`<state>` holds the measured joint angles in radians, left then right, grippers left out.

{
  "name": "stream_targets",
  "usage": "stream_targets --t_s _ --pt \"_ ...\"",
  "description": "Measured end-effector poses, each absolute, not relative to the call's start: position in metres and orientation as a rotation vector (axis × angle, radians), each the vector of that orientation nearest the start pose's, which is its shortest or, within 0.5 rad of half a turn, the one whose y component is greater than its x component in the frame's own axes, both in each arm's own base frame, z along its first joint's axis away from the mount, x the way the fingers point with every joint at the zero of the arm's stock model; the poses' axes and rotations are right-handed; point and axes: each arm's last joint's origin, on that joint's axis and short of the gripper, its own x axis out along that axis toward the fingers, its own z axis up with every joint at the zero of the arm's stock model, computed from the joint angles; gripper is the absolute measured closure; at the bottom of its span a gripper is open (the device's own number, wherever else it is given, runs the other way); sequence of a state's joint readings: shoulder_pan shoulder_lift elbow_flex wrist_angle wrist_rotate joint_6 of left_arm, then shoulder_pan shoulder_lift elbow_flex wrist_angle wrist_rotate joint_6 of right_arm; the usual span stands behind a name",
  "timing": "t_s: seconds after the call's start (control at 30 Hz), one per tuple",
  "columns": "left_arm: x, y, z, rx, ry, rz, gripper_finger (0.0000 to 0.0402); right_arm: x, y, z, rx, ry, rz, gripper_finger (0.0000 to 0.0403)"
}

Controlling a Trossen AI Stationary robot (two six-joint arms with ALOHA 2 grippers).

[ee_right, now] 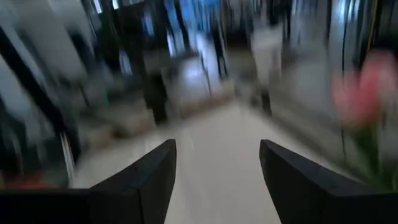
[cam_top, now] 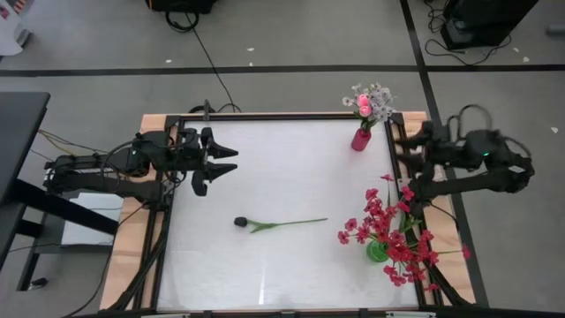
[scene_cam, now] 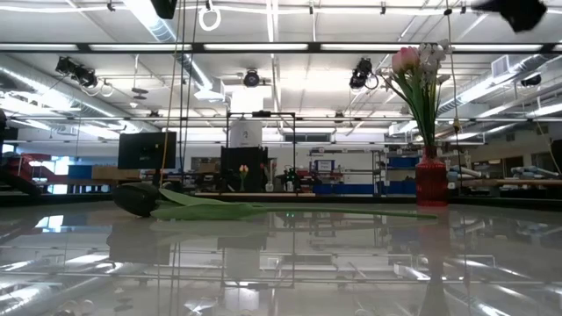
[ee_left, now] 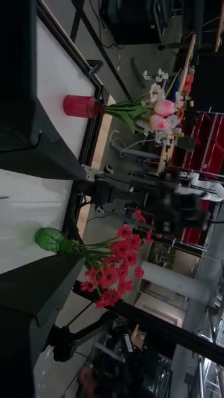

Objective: Sort flowers into vase by color
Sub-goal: Put the black flower into the green vase

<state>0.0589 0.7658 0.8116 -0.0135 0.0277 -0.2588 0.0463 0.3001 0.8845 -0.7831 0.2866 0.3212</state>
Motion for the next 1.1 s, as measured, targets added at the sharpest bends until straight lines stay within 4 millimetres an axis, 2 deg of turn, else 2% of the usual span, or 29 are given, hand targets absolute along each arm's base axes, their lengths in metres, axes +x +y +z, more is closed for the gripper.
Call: stream_targets --t_s 0.1,0.17,0.3,0.43,0.57,0.73,0.9,1.1 --pt "0.168 0.009 0.361 -0.257 -0.036 0.027 0.0193 0.044 -0.007 0.37 0.281 -0.036 -0.264 0.0165" --pt "0.168 0.009 0.361 -0.257 -0.036 0.027 0.0193 0.061 -0.006 0.38 0.277 -0.092 -0.254 0.0166" --pt "0.168 0.009 0.361 -0.253 -0.037 0.027 0.0193 0.115 -0.002 0.38 0.25 -0.029 -0.196 0.0166" --pt "0.168 0.009 0.361 -0.159 -0.038 0.03 0.0193 0.179 0.003 0.364 0.251 0.062 -0.133 0.0167" --pt "0.168 0.009 0.361 -0.118 -0.039 0.033 0.0193 0.233 0.007 0.34 0.251 0.124 -0.074 0.0174" --pt "0.168 0.009 0.362 -0.118 -0.044 0.035 0.0193 0.282 0.012 0.295 0.251 0.272 -0.029 0.0187" --pt "0.168 0.009 0.362 -0.125 -0.044 0.035 0.0193 0.312 0.015 0.246 0.236 0.446 0.012 0.0188" --pt "0.168 0.009 0.362 -0.126 -0.044 0.035 0.0193 0.334 0.021 0.196 0.243 0.591 0.071 0.0188"
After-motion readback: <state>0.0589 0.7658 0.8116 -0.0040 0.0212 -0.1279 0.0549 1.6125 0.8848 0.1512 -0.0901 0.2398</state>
